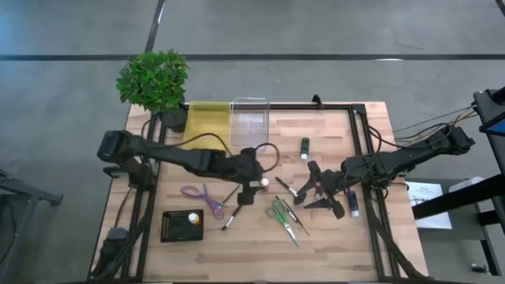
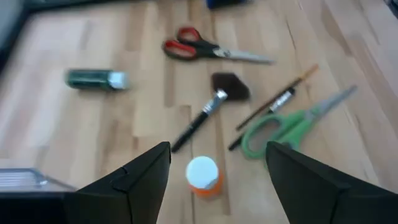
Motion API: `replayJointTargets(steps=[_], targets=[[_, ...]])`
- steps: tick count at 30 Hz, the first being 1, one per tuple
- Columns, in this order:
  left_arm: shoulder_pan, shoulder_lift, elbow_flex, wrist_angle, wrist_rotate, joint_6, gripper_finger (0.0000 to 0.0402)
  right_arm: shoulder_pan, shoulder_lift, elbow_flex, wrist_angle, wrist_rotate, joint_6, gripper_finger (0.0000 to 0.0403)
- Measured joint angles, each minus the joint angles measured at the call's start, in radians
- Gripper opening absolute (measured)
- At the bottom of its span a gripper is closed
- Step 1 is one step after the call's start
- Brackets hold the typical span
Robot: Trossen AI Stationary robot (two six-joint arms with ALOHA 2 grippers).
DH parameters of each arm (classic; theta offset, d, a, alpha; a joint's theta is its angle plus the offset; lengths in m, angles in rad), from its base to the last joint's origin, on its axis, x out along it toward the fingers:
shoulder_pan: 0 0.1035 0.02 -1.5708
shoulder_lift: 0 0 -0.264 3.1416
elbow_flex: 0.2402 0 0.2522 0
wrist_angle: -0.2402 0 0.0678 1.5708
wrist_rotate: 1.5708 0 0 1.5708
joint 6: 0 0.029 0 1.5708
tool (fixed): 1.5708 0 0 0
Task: Pick & Place Paint Supplies
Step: Put the orange paint bottle into the black bin
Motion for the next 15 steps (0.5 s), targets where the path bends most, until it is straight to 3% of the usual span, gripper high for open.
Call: replayJointTargets(steps=[6, 15], targets=[[0.013, 0.137, 0.149, -0.175, 0.064, 0.025, 0.0271, 0.000, -0.008, 0.000, -0.031, -0.002, 0.021, 0.0228], [0.041, 0.231, 0.224, -0.205, 0.060, 0.074, 0.0271, 0.007, -0.013, 0.000, -0.061, 0.001, 0.026, 0.0228]])
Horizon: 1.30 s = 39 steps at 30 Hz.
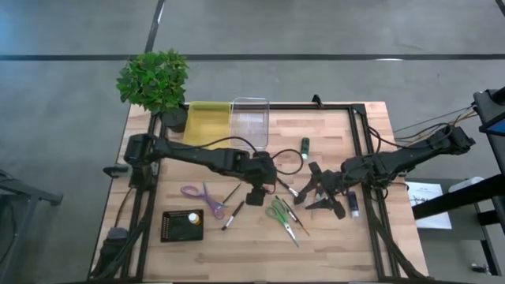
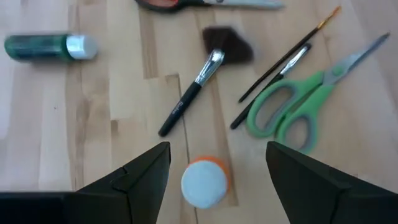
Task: Pick & Place Paint Supplies
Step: Put the orange paint bottle into the black bin
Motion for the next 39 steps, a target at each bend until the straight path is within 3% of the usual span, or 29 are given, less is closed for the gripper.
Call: replayJointTargets(steps=[10, 23, 39], targets=[[0.021, 0.009, -0.034, 0.013, -0.006, 0.000, 0.0265, 0.001, -0.001, -0.005, -0.013, 0.001, -0.003, 0.0228], [0.022, 0.008, -0.034, 0.024, -0.006, 0.003, 0.0165, 0.001, -0.001, -0.006, -0.015, 0.001, 0.003, 0.0228], [0.022, 0.023, -0.034, -0.006, 0.007, -0.008, 0.0161, 0.001, -0.001, -0.019, -0.015, 0.003, 0.006, 0.0228]])
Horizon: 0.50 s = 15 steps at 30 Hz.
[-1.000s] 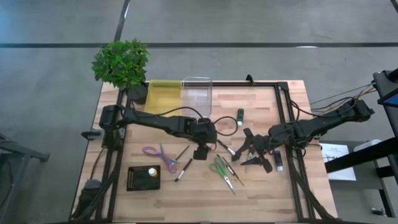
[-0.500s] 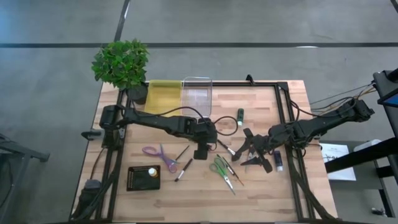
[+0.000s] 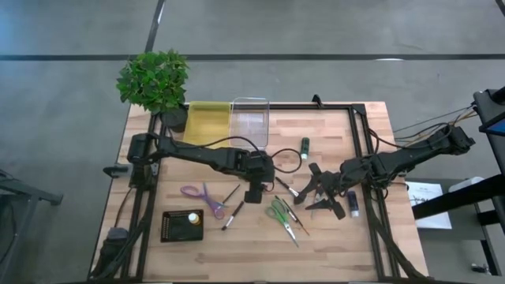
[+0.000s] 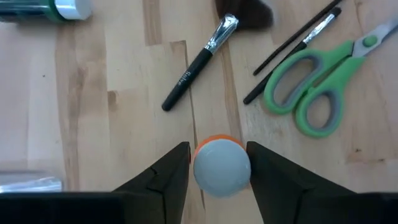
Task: Pick & Place Paint Supplies
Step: Put the orange paint bottle into the black bin
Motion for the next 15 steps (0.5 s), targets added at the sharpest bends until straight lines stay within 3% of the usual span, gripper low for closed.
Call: replayJointTargets(steps=[15], targets=[[0.000, 0.009, 0.000, 0.002, 0.002, 0.004, 0.0150, 0.000, 0.000, -0.004, 0.003, 0.000, 0.003, 0.0228]])
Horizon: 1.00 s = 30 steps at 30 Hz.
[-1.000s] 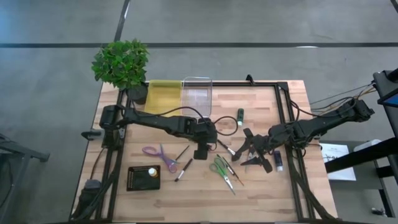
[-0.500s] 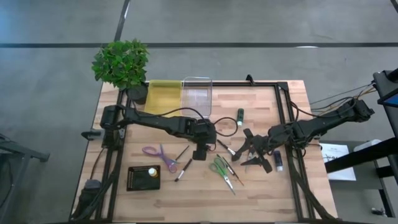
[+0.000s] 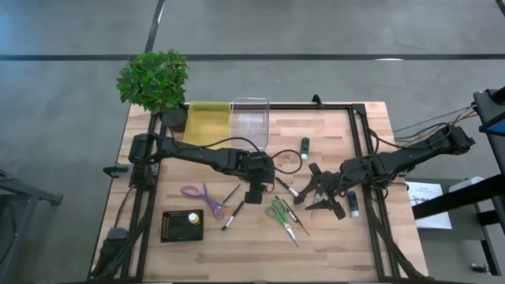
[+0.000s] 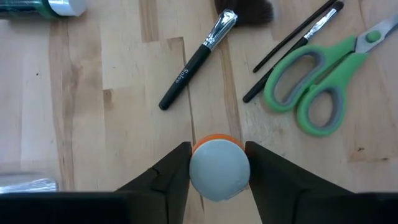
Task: Pick & Place Paint Supplies
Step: Put the orange paint bottle into the black bin
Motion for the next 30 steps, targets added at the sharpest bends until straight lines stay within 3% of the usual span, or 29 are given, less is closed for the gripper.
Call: replayJointTargets(steps=[3, 9, 15, 23, 30], targets=[[0.000, 0.000, 0.000, 0.001, -0.001, 0.000, 0.0118, 0.000, 0.000, 0.000, 0.000, 0.000, 0.000, 0.0228], [0.000, -0.002, 0.001, -0.009, -0.003, 0.002, 0.0115, 0.000, 0.000, 0.000, 0.000, 0.000, 0.001, 0.0228], [-0.002, -0.057, 0.044, -0.232, 0.040, -0.002, 0.0115, 0.000, 0.000, 0.000, 0.002, -0.001, 0.025, 0.0228], [-0.113, -0.329, 0.005, -0.346, 0.071, -0.174, 0.0115, 0.002, 0.000, -0.001, 0.003, -0.001, 0.030, 0.0228], [-0.302, -0.588, -0.098, -0.385, -0.150, -0.460, 0.0115, 0.002, 0.000, -0.001, 0.011, -0.001, 0.034, 0.0228]])
